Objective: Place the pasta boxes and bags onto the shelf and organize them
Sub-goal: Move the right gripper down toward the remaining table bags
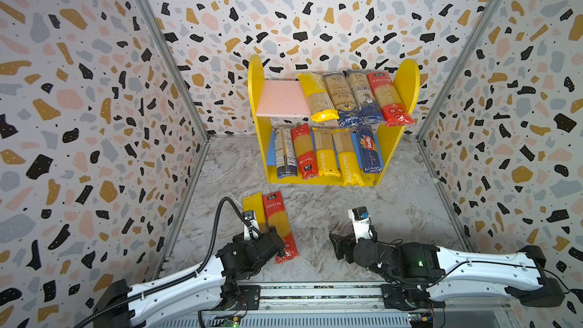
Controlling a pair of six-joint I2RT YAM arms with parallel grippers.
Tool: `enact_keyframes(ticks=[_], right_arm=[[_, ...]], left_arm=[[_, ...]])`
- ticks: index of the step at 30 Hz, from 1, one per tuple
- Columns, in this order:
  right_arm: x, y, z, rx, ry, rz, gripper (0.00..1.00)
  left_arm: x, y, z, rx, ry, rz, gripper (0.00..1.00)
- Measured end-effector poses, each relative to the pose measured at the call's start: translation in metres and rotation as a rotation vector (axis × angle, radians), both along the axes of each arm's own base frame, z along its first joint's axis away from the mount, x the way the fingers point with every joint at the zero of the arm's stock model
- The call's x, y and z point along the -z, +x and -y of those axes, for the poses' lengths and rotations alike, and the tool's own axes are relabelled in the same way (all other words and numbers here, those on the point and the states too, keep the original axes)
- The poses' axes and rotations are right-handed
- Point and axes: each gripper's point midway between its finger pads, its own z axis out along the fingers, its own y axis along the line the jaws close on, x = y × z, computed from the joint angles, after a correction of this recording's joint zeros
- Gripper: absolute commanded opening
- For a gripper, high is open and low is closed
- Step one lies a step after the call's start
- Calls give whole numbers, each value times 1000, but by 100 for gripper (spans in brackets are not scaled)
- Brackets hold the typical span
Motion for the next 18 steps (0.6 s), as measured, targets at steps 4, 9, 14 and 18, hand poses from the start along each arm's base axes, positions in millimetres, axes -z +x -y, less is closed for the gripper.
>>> enact_keyframes(ticks=[4, 9, 14, 18], right_arm=[[-5, 0, 9, 4, 30, 7, 91], [-15, 0, 18, 13, 67, 20, 91], [-14, 0, 29, 19, 70, 24, 92], [-14, 0, 33, 22, 73, 24, 99]], left_arm=[[28, -3, -20, -78, -29, -63, 99], [32, 2, -17, -82, -54, -78, 99], [42, 5, -14, -67, -13, -121, 99], [45, 7, -13, -62, 17, -141, 100]])
